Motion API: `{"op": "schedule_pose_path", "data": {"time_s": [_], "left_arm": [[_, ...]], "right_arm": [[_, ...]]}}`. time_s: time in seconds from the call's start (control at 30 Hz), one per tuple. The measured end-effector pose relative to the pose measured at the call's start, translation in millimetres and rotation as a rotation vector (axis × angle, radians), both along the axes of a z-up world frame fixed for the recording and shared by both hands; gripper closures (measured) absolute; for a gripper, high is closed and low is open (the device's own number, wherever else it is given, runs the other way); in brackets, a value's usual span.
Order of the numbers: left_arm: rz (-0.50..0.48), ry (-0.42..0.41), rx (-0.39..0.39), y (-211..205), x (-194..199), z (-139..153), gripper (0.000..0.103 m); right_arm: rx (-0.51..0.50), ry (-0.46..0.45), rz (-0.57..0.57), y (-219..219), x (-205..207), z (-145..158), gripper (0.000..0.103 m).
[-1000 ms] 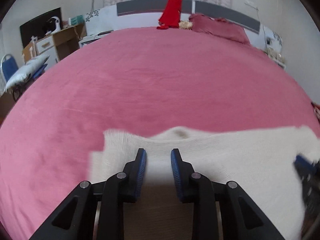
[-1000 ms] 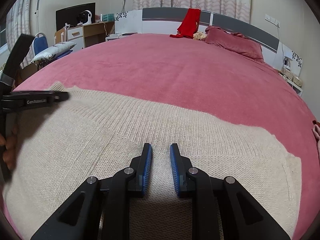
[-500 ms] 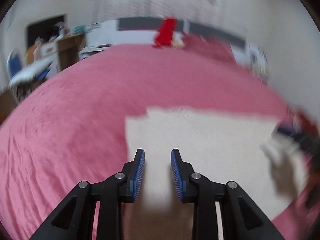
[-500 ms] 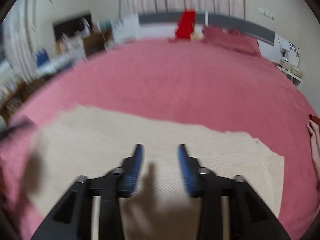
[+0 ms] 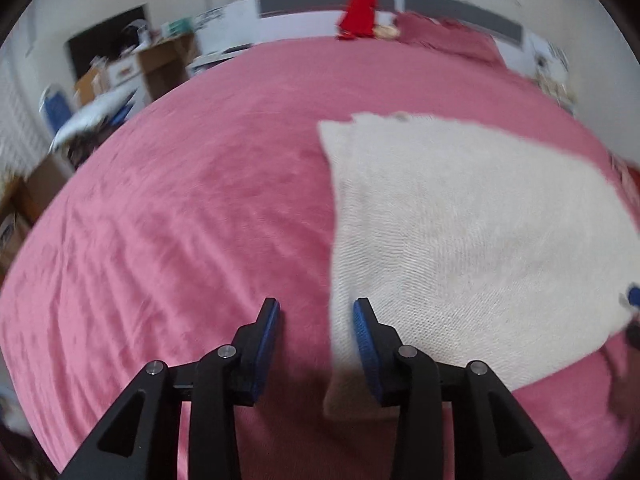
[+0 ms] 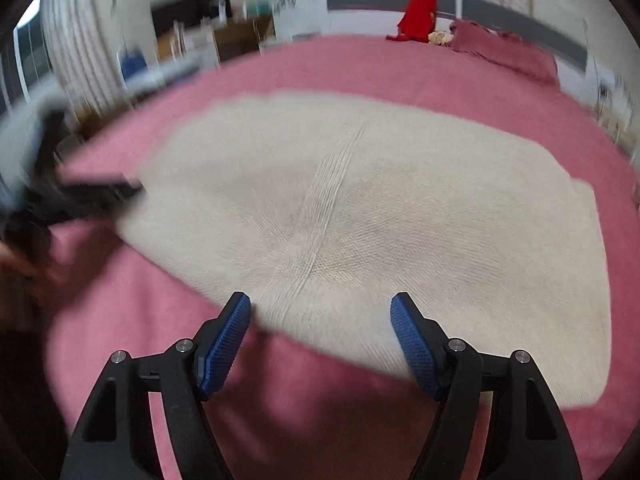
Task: Fold clothes
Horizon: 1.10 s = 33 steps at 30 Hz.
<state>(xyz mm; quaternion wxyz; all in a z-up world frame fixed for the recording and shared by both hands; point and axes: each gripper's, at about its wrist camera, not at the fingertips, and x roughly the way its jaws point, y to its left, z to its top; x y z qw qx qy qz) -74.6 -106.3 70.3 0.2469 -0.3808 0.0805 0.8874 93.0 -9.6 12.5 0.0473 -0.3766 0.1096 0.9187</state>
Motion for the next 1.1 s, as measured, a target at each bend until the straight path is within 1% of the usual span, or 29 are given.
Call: {"op": "schedule_pose_path", "data": {"time_s": [0.07,0.1,0.13,0.17,0.23,0.3,0.37,0.43,0.47,0.53,0.6,0.73,0.77,0.87,0.9,0.93,0.97,1.1], "left_arm": [[0.001,-0.014,0.036,-2,3,6,0.068],[0.002,-0.021,0.054,-3,4,9,0.068],[0.003,-0.028,0.072,-4,5,12,0.068],[-0.035,-0.033,0.08,10,10,14,0.068],[-0.161,-0.042,0.08,57,27,13,0.068],[-0.269,-0.056,0.068,103,38,10,0.068],[-0.358,-0.042,0.018,154,52,6,0.068],[-0.388,-0.015,-0.058,193,61,-2,0.068],[-0.399,-0.016,-0.083,209,63,-6,0.068],[-0.417,-0.051,-0.101,228,55,-14,0.068],[-0.419,-0.07,-0.107,236,57,-18,0.067],[-0.434,-0.123,-0.089,236,48,-25,0.066],[-0.44,-0.128,-0.095,236,47,-26,0.066],[-0.456,-0.114,-0.126,239,52,-29,0.065],[-0.46,-0.105,-0.137,240,55,-30,0.065],[-0.465,-0.097,-0.148,241,59,-30,0.065],[-0.469,-0.088,-0.158,242,62,-31,0.065],[-0.485,-0.062,-0.167,242,67,-33,0.064]], "right_arm": [[-0.129,0.14,-0.034,40,45,20,0.029],[-0.191,0.179,-0.061,63,63,23,0.028],[-0.277,0.185,-0.108,90,79,19,0.027],[-0.363,0.191,-0.154,117,95,16,0.026],[-0.531,0.197,-0.242,169,125,7,0.026],[-0.657,0.16,-0.276,203,131,-14,0.026],[-0.777,0.124,-0.307,236,136,-34,0.026],[-0.837,0.12,-0.313,248,135,-49,0.026],[-0.866,0.121,-0.312,254,134,-55,0.026],[-0.921,0.141,-0.266,258,128,-61,0.026],[-0.977,0.129,-0.182,259,118,-66,0.026],[-1.04,0.062,-0.049,260,105,-77,0.026],[-1.059,0.049,-0.02,260,105,-79,0.026],[-1.122,-0.015,0.073,256,107,-87,0.026],[-1.113,-0.056,0.111,247,103,-88,0.026],[-1.053,-0.118,0.15,239,104,-87,0.026],[-0.99,-0.158,0.176,230,105,-84,0.026],[-0.846,-0.237,0.244,218,107,-78,0.027]]}}
